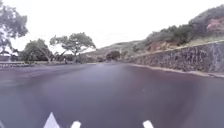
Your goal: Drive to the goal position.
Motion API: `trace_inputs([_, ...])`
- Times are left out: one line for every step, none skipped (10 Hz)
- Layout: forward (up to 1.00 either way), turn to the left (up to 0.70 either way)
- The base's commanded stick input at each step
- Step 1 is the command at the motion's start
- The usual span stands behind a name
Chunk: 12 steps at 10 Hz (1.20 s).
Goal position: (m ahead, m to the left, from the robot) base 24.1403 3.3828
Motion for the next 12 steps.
trace_inputs([0.7, 0.0])
trace_inputs([0.7, 0.0])
trace_inputs([0.7, 0.0])
trace_inputs([0.7, 0.0])
trace_inputs([0.7, 0.0])
trace_inputs([0.7, 0.0])
trace_inputs([0.7, 0.0])
trace_inputs([0.7, 0.0])
trace_inputs([0.7, 0.0])
trace_inputs([0.7, 0.0])
trace_inputs([0.7, 0.0])
trace_inputs([0.7, 0.0])
